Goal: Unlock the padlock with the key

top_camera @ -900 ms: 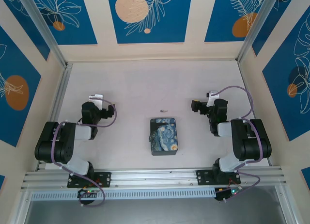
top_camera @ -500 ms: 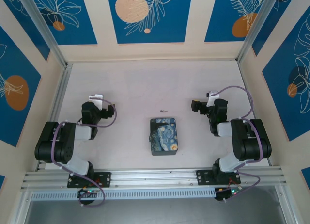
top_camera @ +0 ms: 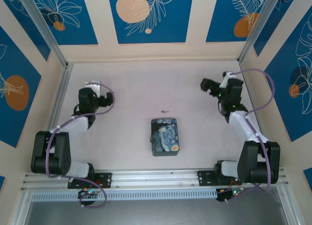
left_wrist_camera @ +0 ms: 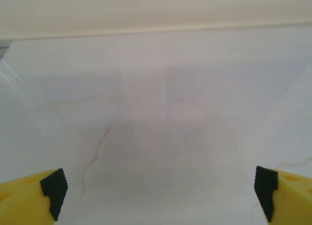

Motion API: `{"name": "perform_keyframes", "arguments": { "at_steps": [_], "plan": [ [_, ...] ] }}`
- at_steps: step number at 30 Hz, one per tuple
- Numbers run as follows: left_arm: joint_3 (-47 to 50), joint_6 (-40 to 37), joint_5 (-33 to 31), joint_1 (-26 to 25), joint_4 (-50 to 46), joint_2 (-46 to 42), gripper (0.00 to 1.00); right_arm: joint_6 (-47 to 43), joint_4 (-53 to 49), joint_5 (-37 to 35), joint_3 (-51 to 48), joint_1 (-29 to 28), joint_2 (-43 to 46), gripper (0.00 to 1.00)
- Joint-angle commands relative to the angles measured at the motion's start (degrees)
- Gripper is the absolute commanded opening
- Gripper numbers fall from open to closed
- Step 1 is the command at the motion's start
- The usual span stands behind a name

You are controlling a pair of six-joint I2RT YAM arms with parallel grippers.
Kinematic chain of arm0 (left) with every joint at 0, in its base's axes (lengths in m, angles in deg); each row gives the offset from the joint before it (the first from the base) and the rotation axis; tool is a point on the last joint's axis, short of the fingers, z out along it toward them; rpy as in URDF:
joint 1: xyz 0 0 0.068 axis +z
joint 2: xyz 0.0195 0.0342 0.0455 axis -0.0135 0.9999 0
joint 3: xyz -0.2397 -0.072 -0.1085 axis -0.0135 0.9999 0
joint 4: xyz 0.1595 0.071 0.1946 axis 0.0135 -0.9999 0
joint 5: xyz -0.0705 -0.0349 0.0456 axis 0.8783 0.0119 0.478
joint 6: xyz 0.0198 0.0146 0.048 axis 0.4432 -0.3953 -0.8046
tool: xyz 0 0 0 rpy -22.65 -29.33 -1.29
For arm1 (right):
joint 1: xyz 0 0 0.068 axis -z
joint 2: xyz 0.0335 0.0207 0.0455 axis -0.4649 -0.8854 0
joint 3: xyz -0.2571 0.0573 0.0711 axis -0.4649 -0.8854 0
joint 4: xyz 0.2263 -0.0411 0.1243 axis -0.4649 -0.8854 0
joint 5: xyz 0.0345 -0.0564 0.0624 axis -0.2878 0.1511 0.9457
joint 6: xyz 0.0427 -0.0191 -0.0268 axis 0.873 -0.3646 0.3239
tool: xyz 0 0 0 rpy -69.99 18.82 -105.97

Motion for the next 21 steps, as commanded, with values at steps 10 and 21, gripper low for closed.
{"name": "perform_keyframes", "arguments": {
  "at_steps": [10,21],
  "plan": [
    [-8.2,28.2,5.9,-12.2,-38.2,-9.7,1.0,20.8,-31.2,14.7,-13.8,-15.4,20.4,0.92],
    [-6.5,32.3,0.9,-24.3,-39.6,-11.7,1.0,40.9,-29.3,1.5,-30.2,-37.7,38.2,0.86]
  ]
}}
